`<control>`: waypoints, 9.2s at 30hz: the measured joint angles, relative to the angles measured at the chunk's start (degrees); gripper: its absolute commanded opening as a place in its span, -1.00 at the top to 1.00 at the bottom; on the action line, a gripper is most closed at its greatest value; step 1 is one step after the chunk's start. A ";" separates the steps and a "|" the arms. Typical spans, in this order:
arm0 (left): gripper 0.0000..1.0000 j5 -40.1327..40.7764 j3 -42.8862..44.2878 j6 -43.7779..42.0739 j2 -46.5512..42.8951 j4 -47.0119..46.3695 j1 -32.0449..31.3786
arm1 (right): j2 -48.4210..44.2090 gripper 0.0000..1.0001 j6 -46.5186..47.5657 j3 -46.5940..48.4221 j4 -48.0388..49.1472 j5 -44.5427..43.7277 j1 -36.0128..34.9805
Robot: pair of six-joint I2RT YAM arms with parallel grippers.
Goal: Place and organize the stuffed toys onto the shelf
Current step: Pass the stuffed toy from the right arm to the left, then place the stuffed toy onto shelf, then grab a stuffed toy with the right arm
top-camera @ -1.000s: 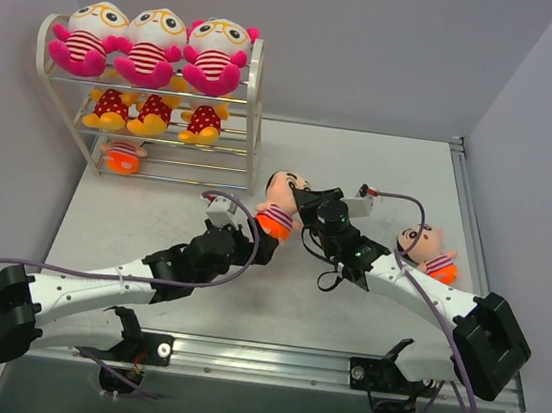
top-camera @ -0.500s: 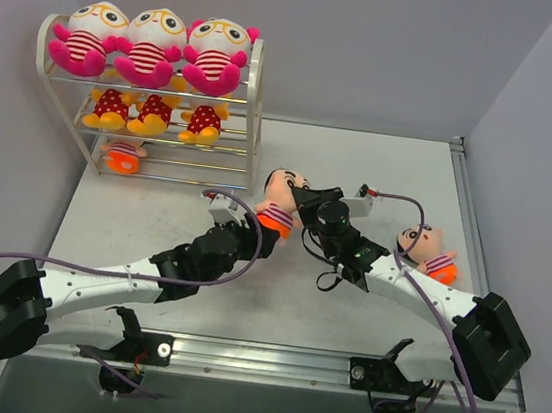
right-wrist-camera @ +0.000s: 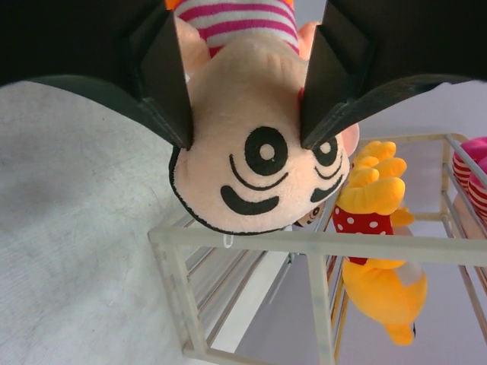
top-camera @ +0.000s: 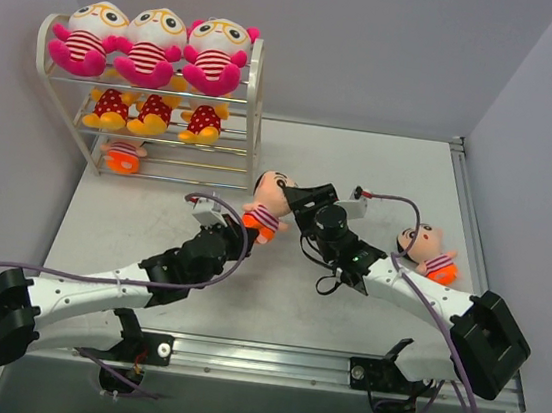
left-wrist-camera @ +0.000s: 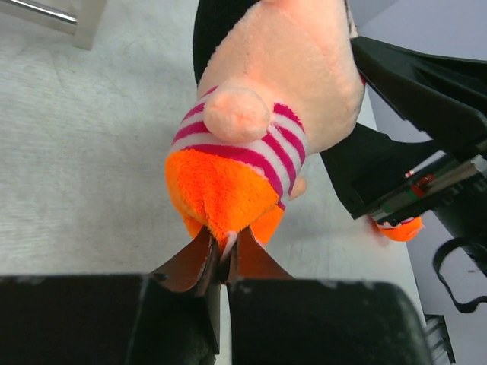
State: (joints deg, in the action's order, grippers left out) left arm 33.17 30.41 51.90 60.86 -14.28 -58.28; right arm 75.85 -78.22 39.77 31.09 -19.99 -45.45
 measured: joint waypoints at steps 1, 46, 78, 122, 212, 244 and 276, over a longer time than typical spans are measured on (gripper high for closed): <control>0.95 -0.02 -1.01 0.39 -0.81 -0.02 0.57 | 0.00 -0.38 0.46 -0.13 0.00 0.20 -0.02; 0.95 -39.69 -20.09 4.79 -4.35 -14.91 61.70 | -17.59 -0.99 38.14 -6.69 -5.29 -9.51 5.57; 0.95 -59.17 -5.66 -4.33 25.81 -34.38 72.67 | -29.31 -0.99 44.85 -14.19 -0.39 -7.41 9.73; 0.95 -65.00 5.70 -0.07 48.26 -48.83 74.90 | -26.49 -0.99 45.55 -15.47 2.16 -7.39 9.73; -0.32 -64.85 6.78 -2.45 45.53 -37.31 77.61 | -25.73 -0.98 45.75 -15.91 2.82 -6.54 9.73; -0.83 -44.81 -0.74 -7.32 -11.93 2.95 77.15 | -22.95 -0.99 45.40 -10.23 -4.68 -6.49 9.81; -0.94 -25.94 14.93 -45.24 -32.83 38.51 38.99 | 3.78 -0.88 40.15 23.78 -56.96 -9.68 42.80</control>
State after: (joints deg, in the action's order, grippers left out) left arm 7.22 45.34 6.66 28.03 24.23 -19.29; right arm 79.64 -38.06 63.55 -25.87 -29.67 -2.66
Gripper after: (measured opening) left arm 0.969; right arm 0.946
